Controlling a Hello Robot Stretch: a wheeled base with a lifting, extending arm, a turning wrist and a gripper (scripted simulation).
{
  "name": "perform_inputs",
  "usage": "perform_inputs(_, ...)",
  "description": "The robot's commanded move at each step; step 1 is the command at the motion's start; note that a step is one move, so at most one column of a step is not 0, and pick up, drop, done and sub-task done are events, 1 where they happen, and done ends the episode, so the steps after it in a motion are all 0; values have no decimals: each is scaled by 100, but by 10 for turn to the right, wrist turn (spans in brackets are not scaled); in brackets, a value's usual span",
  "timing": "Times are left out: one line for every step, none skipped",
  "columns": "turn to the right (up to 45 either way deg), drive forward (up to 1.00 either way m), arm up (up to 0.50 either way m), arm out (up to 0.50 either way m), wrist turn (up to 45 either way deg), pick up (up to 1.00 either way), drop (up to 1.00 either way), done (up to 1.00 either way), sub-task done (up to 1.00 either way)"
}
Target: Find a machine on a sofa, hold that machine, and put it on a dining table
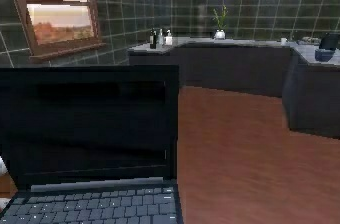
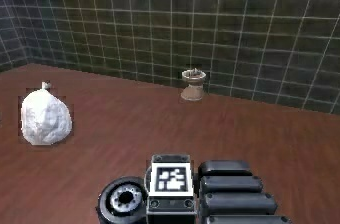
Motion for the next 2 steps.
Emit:
perform_inputs(0, 30, 0, 0, 0, 0, 0, 0, 0)
perform_inputs(450, 0, 0, 0, 0, 0, 0, 0, 0)
